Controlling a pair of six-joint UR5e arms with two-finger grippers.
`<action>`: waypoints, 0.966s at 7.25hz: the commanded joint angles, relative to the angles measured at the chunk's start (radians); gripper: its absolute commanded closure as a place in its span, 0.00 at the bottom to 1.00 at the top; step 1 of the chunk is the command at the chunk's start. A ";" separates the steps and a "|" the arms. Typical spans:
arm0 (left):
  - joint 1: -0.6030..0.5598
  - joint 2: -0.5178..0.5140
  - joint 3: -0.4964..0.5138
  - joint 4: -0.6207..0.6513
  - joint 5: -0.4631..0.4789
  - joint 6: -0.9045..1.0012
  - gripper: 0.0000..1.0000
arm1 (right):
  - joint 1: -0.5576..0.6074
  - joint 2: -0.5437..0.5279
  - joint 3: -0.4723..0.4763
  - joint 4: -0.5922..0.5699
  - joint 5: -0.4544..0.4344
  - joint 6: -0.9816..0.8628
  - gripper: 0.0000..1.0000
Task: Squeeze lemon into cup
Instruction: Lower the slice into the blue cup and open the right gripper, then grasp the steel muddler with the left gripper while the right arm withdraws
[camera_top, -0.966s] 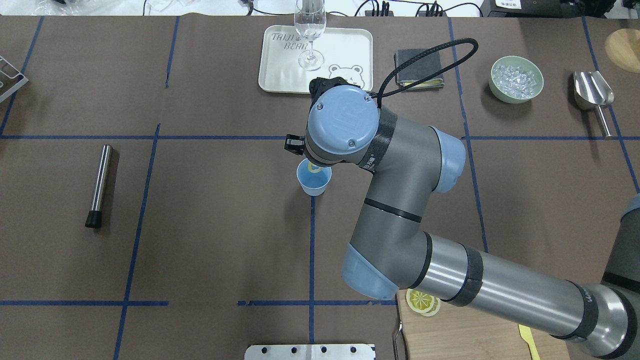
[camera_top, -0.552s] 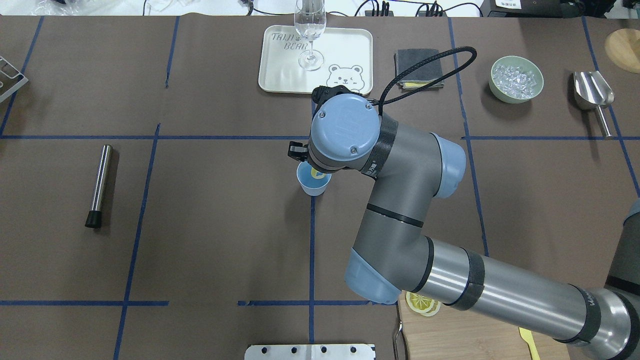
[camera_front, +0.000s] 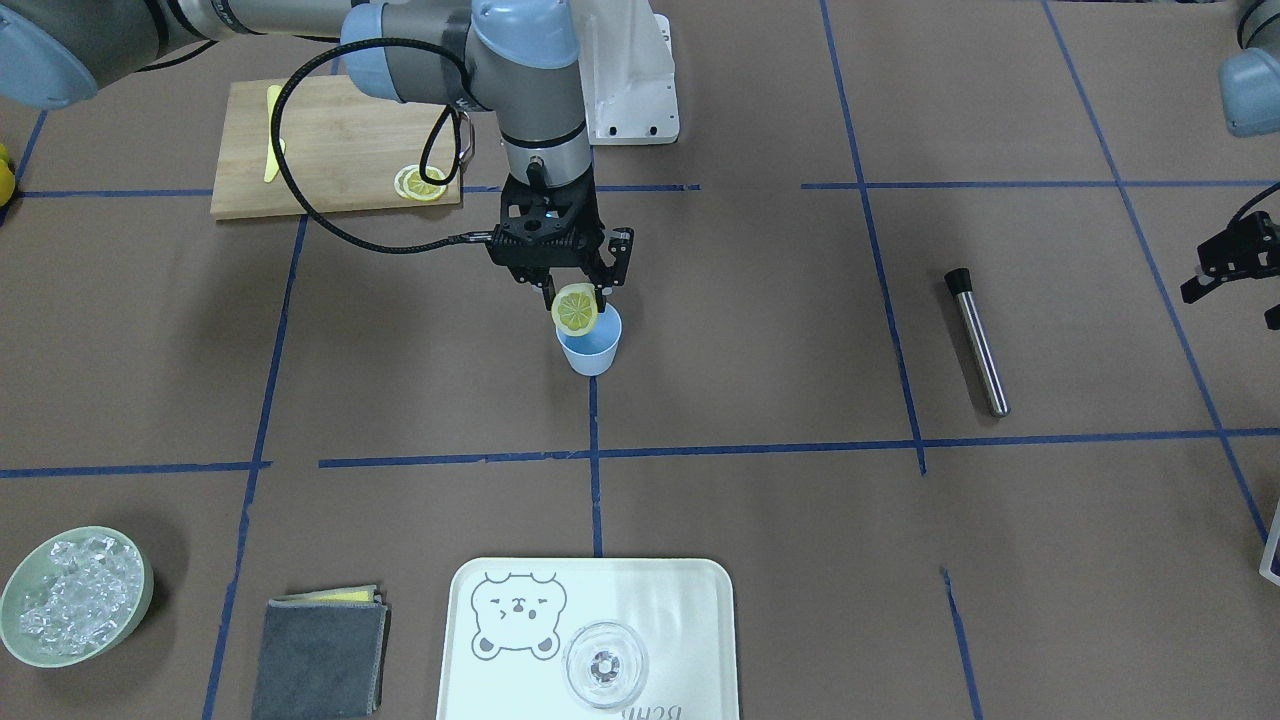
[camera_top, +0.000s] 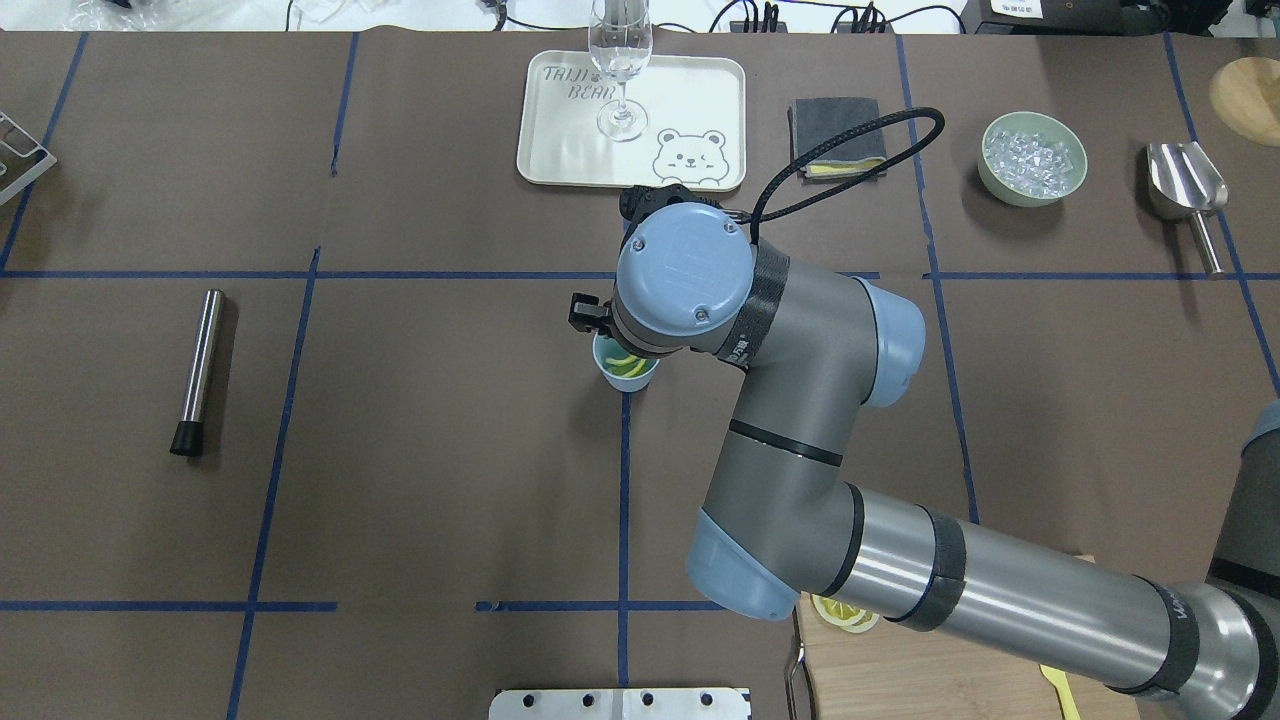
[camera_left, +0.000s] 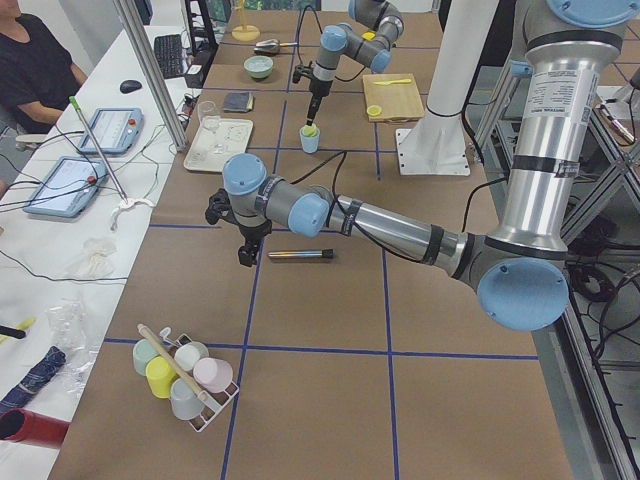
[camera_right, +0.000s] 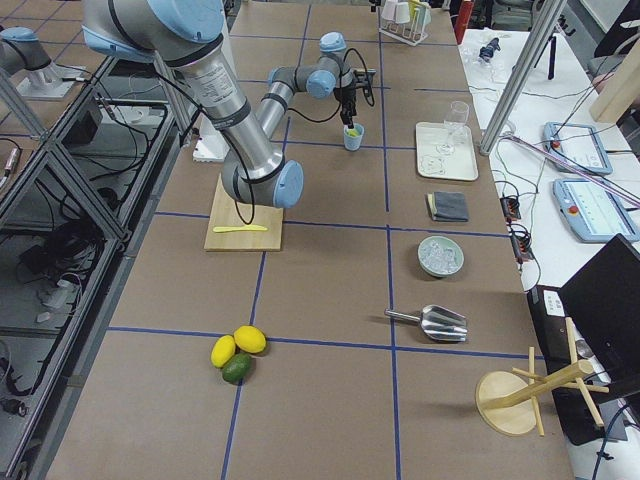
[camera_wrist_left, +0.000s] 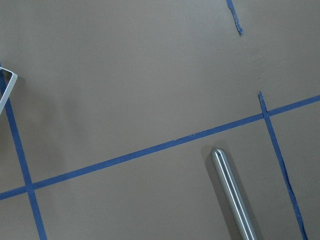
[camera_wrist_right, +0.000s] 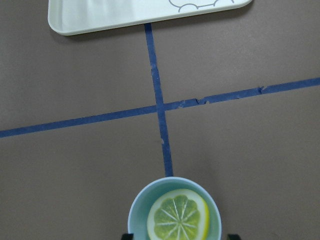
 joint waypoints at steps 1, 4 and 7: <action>-0.001 0.001 -0.014 0.001 0.000 -0.014 0.00 | -0.001 -0.001 0.000 0.000 0.000 -0.001 0.21; 0.058 -0.011 0.016 -0.032 0.009 -0.129 0.00 | 0.079 -0.125 0.169 -0.014 0.119 -0.011 0.00; 0.337 -0.048 0.110 -0.189 0.177 -0.587 0.04 | 0.265 -0.355 0.331 -0.012 0.301 -0.183 0.00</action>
